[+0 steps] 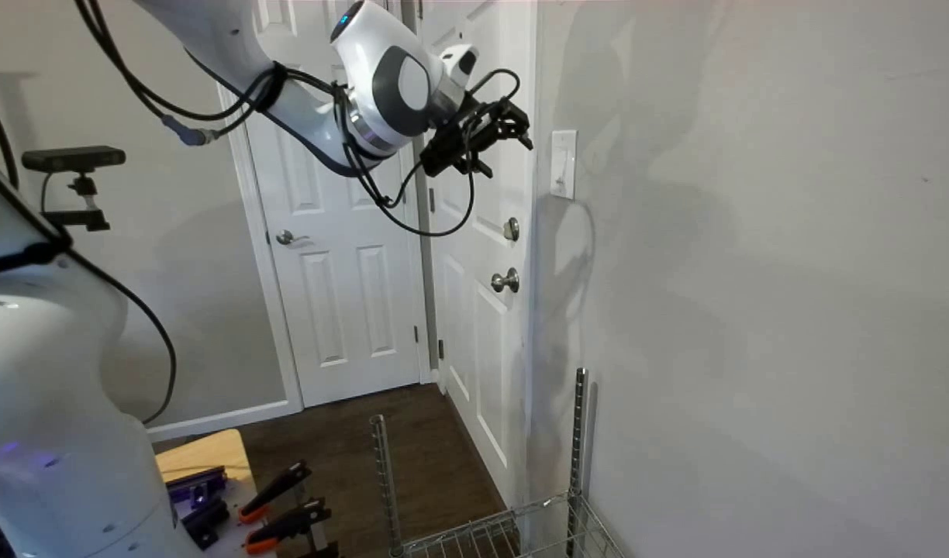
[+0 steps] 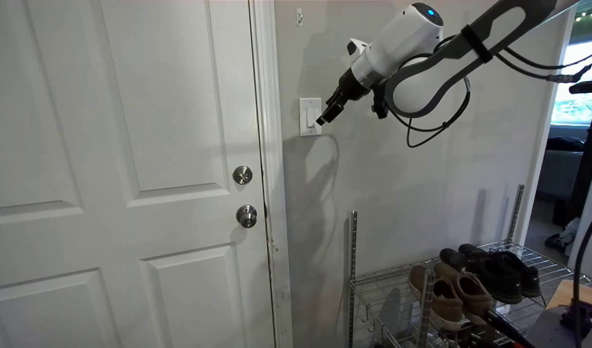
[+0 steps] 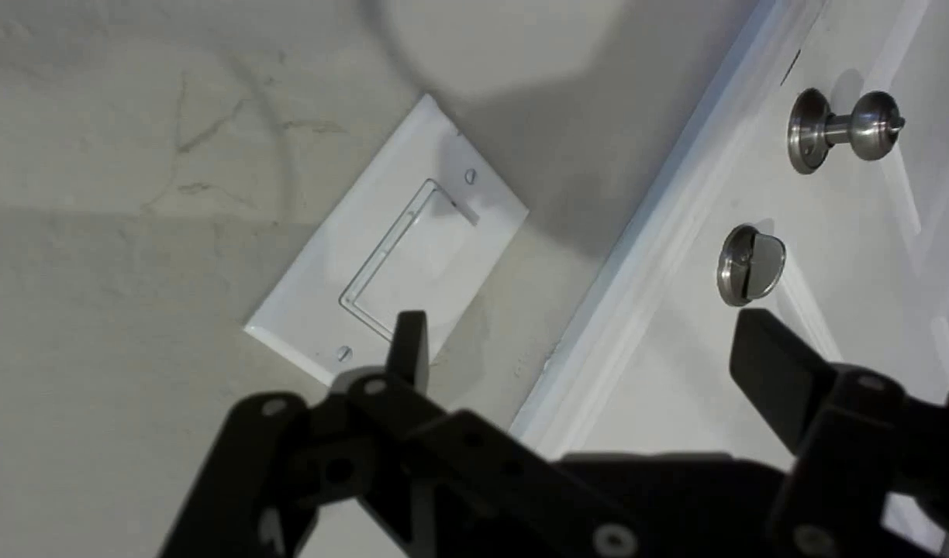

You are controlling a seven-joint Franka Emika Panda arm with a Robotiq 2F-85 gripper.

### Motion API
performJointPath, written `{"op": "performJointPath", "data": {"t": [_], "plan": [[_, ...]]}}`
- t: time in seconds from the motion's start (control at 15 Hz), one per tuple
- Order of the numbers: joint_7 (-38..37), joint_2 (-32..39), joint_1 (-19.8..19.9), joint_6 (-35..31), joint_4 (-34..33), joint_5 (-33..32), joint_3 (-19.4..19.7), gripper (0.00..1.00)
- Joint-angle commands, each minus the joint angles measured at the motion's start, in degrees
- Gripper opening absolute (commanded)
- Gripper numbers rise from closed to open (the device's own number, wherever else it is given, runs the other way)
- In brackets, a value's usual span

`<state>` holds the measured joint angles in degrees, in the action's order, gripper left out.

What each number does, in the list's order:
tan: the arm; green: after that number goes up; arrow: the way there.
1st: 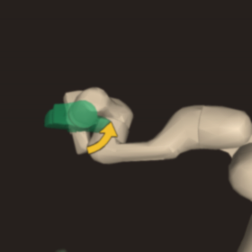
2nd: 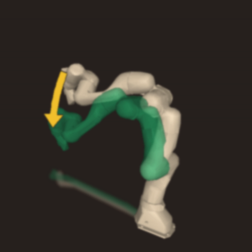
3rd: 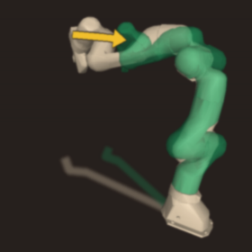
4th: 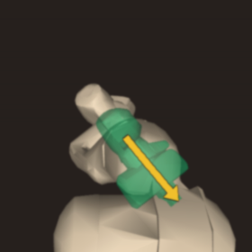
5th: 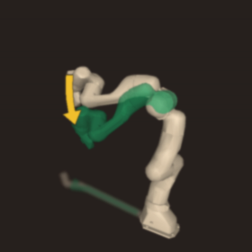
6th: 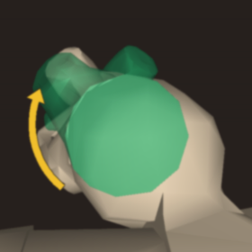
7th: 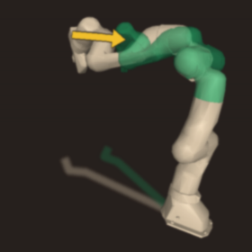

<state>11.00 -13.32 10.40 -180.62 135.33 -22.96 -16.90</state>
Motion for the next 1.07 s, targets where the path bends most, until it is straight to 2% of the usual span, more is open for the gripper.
{"op": "performJointPath", "data": {"t": [0.0, 0.33, 0.67, 0.73, 1.0], "plan": [[0.08, 1.67, 0.26, 1.30, 0.03, -0.21, -0.20, 1.00], [1.29, 4.60, -0.55, 1.11, -0.50, -0.30, 0.14, 1.00], [5.81, 7.28, -4.17, -0.06, -0.88, 0.60, 1.52, 1.00], [6.08, 7.59, -7.42, 0.22, -1.10, -0.62, 4.56, 1.00], [7.92, 8.32, -11.25, -1.54, -1.33, -0.11, 7.64, 1.00]]}}
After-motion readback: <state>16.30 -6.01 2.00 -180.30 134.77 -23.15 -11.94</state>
